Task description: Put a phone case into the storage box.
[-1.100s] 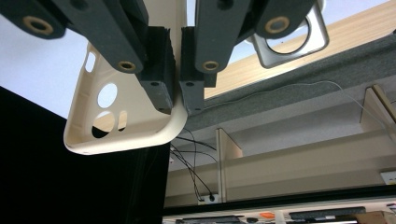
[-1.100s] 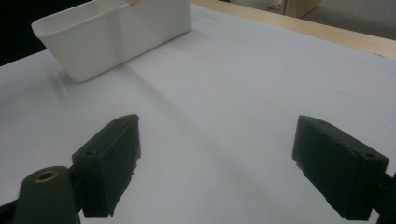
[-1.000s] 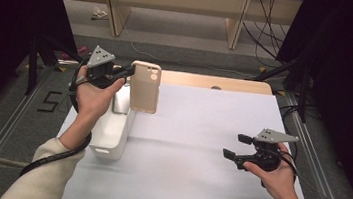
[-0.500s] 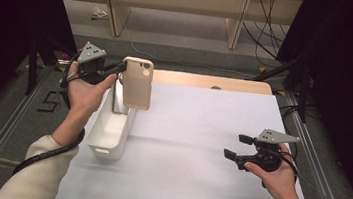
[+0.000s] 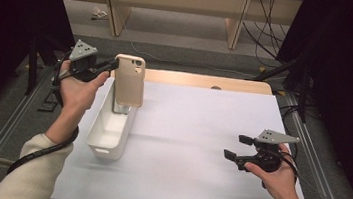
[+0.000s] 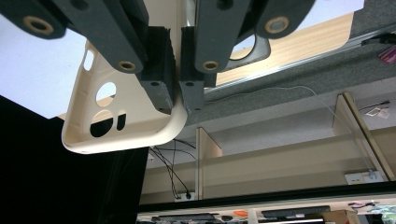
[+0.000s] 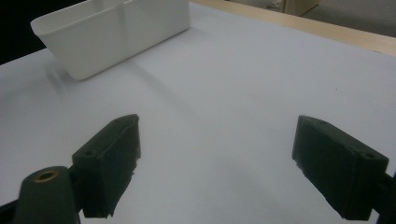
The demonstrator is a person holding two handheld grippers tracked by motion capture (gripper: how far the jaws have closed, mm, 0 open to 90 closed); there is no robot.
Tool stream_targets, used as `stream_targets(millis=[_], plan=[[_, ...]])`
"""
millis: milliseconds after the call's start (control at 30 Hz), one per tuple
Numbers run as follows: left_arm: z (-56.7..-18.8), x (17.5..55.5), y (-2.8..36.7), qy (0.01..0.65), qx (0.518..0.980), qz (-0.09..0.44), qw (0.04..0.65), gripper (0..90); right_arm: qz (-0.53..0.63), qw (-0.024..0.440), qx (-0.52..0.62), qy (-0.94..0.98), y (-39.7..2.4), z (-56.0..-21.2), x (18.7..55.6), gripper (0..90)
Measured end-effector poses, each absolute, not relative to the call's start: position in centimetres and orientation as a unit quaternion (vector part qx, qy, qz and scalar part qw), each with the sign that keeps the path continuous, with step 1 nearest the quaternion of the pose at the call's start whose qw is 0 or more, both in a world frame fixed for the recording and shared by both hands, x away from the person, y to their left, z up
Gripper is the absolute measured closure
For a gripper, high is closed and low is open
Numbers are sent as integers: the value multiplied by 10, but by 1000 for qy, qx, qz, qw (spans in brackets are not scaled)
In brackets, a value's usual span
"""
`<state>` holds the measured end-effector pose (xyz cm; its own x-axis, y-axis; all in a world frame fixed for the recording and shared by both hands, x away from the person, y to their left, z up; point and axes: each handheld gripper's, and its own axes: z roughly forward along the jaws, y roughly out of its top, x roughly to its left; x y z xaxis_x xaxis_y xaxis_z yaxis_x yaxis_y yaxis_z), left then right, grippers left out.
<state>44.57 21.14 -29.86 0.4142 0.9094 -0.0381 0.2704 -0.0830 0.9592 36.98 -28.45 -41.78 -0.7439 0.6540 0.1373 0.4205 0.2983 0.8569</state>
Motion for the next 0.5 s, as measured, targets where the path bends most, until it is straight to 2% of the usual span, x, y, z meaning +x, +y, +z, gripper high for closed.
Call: stream_targets(millis=[500], plan=[[-300, 450, 222, 448, 666, 322, 501, 844, 486, 120, 339, 796, -285, -418, 370, 162]])
